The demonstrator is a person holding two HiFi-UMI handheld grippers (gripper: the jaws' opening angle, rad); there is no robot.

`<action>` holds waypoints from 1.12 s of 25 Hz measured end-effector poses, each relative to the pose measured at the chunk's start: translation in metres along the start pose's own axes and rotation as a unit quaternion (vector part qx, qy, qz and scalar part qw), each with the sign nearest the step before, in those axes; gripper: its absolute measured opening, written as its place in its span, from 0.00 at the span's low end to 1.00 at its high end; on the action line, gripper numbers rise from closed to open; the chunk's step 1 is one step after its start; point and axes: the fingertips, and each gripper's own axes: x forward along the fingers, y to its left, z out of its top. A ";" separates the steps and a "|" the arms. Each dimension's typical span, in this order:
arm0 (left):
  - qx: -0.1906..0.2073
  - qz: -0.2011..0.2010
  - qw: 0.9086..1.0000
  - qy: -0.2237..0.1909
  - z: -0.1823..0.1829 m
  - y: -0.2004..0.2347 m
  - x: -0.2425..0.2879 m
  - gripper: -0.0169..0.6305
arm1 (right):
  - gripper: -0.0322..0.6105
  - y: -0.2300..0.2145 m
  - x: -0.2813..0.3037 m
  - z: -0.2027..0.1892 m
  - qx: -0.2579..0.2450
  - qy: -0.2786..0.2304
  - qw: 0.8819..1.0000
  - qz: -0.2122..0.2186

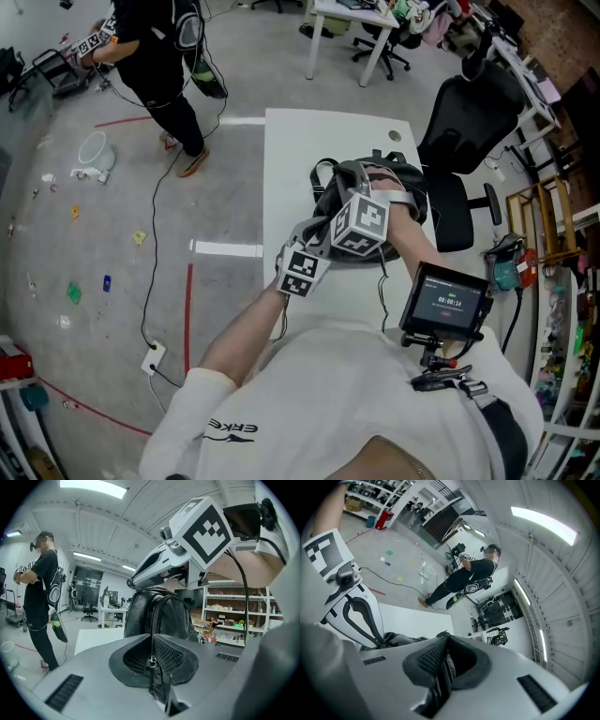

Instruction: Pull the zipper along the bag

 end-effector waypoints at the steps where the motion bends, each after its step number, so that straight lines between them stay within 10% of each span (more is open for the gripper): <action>1: 0.000 0.000 1.000 0.000 0.001 0.000 0.000 0.03 | 0.08 0.001 0.000 0.001 -0.006 0.002 1.000 0.003; 28: -0.006 0.000 1.000 -0.013 0.004 0.004 -0.002 0.03 | 0.08 0.047 0.030 0.026 -0.169 0.040 0.981 0.085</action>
